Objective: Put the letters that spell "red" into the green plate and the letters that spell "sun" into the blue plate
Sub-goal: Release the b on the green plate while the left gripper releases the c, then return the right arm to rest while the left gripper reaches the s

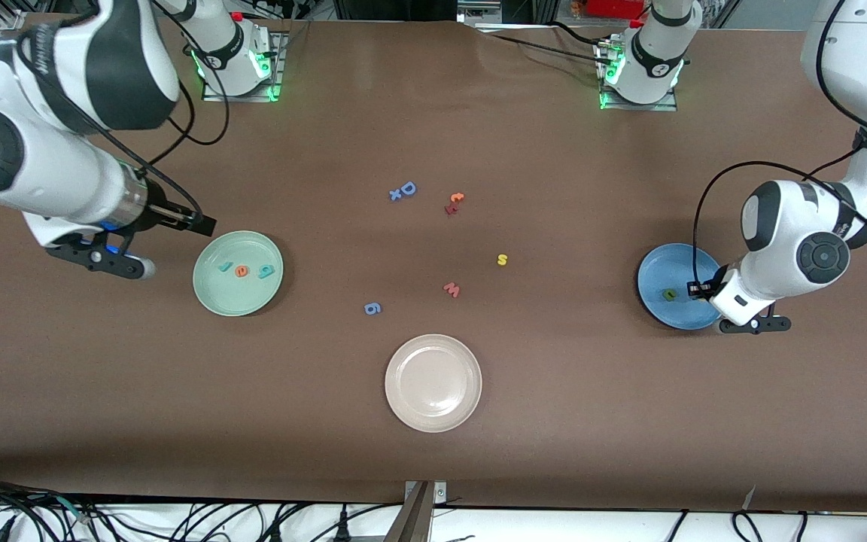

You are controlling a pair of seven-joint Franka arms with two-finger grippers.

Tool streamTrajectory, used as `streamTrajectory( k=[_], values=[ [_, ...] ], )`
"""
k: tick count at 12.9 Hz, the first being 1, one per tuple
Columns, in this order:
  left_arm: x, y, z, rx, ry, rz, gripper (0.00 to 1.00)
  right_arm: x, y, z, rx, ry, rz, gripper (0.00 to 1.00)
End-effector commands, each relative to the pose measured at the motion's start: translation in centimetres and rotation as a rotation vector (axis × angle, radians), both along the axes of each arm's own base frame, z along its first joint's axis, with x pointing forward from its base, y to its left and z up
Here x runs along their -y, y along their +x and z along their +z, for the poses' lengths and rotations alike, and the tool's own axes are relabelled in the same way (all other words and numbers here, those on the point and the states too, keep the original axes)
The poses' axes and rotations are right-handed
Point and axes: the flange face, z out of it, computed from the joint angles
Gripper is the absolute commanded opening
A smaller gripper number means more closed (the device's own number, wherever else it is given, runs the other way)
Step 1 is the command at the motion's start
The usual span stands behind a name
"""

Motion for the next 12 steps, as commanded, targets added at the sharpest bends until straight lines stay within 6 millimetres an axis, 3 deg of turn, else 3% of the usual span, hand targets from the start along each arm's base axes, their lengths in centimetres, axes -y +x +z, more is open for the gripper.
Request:
streamTrajectory(
  k=[1,2,3,4,6,9,12],
  values=[
    [-0.3,0.1,-0.7,0.008,-0.019,-0.027,0.58,4.7,-3.3,2.0,0.073,0.069,0.129,1.00],
    [-0.2,0.2,-0.4,0.008,-0.018,-0.027,0.72,6.4,-3.7,3.4,0.099,0.080,0.145,1.00],
    [0.0,0.4,0.2,0.014,-0.017,-0.021,0.78,7.9,-4.4,5.1,0.128,0.086,0.138,1.00],
    [1.9,0.5,1.5,0.012,-0.027,-0.029,0.80,9.5,-5.3,7.2,0.166,0.088,0.116,1.00],
    [6.7,0.5,3.6,0.008,-0.032,0.019,0.82,9.5,-5.9,7.7,0.150,0.077,0.121,1.00],
    [17.0,-1.0,4.4,0.004,-0.017,0.145,0.92,8.9,-5.9,8.0,0.164,0.023,0.153,1.00],
    [28.5,-4.7,4.4,0.005,-0.003,0.114,0.98,8.7,-7.5,7.2,0.169,0.027,0.142,1.00]
  ],
)
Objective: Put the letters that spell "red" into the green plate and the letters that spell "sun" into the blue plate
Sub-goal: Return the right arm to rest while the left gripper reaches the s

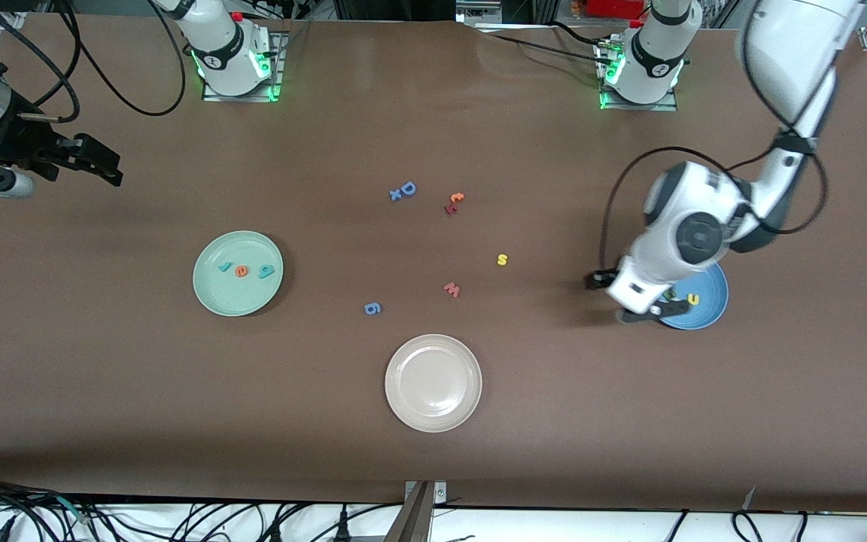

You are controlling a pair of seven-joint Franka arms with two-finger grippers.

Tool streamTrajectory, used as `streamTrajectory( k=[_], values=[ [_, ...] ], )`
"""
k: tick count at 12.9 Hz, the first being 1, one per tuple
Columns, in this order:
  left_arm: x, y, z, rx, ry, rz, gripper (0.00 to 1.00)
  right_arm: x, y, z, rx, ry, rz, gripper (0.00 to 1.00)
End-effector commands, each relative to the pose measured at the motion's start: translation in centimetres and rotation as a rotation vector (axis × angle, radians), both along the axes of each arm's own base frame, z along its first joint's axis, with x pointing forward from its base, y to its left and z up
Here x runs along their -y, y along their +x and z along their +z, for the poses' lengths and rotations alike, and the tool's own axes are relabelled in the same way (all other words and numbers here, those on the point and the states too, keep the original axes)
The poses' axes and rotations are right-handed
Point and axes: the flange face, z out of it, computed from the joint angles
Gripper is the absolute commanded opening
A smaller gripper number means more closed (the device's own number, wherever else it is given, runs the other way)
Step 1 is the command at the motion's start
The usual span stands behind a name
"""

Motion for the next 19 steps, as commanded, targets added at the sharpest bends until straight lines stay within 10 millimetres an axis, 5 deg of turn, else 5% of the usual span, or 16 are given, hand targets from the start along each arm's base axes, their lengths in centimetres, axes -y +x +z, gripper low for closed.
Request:
streamTrajectory(
  k=[1,5,9,19],
  values=[
    [6.9,-3.0,0.5,-0.002,0.013,-0.028,0.98,0.4,-2.1,-0.5,0.058,-0.011,-0.007,1.00],
    [13.2,-5.9,-1.0,0.023,-0.031,-0.225,0.98,1.3,-0.9,-0.8,0.066,-0.010,-0.009,1.00],
    [16.0,-7.1,-4.1,0.071,-0.104,-0.301,0.97,1.5,0.5,-0.4,0.065,-0.011,-0.016,1.00],
    [15.6,-8.0,-7.0,0.061,-0.075,-0.335,0.67,1.4,1.4,-0.9,0.106,0.003,-0.048,1.00]
  ],
)
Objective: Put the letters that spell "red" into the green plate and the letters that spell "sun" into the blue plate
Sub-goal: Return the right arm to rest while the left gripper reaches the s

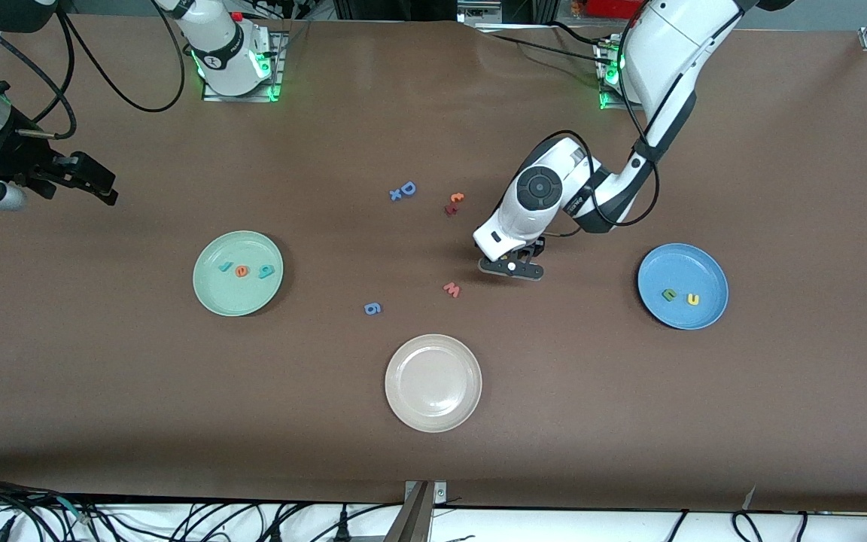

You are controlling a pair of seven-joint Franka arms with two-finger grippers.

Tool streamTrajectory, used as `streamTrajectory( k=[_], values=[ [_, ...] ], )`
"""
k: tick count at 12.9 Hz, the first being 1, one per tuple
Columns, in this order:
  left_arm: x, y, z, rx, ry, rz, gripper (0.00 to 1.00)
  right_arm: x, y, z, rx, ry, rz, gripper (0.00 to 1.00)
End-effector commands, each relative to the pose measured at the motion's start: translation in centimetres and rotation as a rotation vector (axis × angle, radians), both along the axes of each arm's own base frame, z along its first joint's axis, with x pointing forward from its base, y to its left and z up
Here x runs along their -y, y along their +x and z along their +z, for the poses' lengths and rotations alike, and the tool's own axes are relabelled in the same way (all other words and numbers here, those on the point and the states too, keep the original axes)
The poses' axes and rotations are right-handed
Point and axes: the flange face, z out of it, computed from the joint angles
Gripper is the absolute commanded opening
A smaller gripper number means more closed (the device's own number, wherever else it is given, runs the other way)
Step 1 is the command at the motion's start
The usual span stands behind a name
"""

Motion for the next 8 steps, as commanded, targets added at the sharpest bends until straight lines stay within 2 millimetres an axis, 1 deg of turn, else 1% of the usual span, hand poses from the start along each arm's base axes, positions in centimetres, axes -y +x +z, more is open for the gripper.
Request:
streamTrajectory(
  k=[1,4,6,8],
  values=[
    [-0.26,-0.06,-0.25,0.019,0.009,-0.033,0.66,0.00,0.37,0.50,0.012,-0.001,-0.029,1.00],
    [-0.01,-0.10,-0.71,0.025,0.006,-0.036,0.56,0.03,0.09,0.54,-0.001,-0.005,-0.011,1.00],
    [-0.06,-0.10,-1.10,0.025,0.005,-0.037,0.56,0.01,0.23,0.24,-0.004,-0.003,-0.011,1.00],
    [-0.15,0.09,-1.17,0.030,0.005,-0.037,0.56,0.46,0.23,0.17,-0.010,-0.005,-0.017,1.00]
  ],
)
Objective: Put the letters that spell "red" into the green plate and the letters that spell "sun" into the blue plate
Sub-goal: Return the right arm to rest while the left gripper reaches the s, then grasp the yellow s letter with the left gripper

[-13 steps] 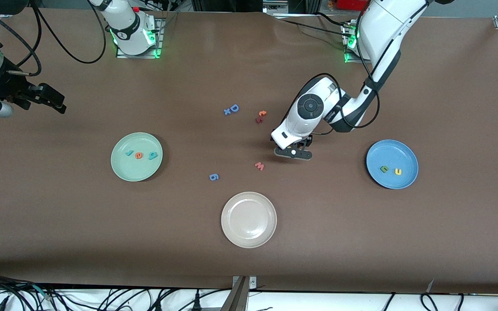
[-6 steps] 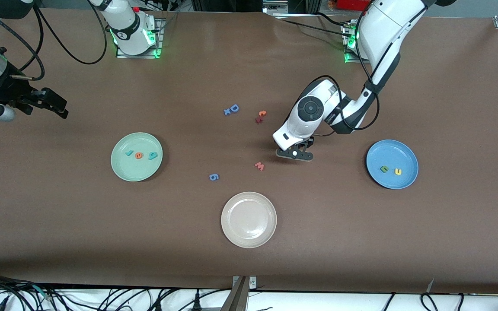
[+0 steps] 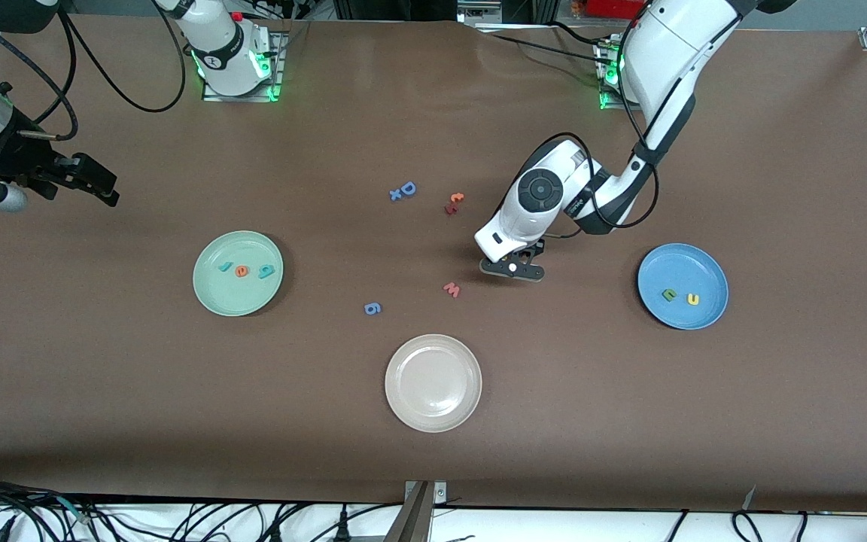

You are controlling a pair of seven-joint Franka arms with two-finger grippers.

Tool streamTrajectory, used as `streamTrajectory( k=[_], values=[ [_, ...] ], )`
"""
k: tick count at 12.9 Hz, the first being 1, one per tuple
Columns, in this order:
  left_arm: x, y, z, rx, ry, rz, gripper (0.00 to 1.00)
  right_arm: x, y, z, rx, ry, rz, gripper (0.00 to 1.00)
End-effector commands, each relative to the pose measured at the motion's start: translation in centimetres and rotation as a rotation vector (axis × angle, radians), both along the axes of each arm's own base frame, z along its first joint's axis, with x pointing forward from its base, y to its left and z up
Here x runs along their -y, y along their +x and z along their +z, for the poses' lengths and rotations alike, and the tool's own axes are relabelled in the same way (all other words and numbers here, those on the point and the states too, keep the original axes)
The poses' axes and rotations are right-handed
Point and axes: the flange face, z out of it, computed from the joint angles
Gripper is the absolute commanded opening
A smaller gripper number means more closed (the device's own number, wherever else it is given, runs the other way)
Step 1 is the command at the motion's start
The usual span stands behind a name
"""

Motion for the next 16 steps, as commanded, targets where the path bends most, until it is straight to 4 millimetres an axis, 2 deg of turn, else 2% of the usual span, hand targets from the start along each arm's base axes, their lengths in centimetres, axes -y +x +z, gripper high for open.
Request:
streamTrajectory(
  k=[1,5,16],
  values=[
    [-0.63,0.70,-0.51,0.035,0.011,-0.022,0.56,0.40,0.31,0.30,-0.004,-0.004,-0.008,1.00],
    [-0.91,0.94,-0.59,0.051,0.023,-0.038,0.55,0.10,0.31,0.37,-0.003,-0.008,0.000,1.00],
    [0.05,0.27,-0.67,0.050,0.021,-0.008,0.54,-0.05,-0.05,0.41,-0.021,-0.011,0.001,1.00]
  ],
)
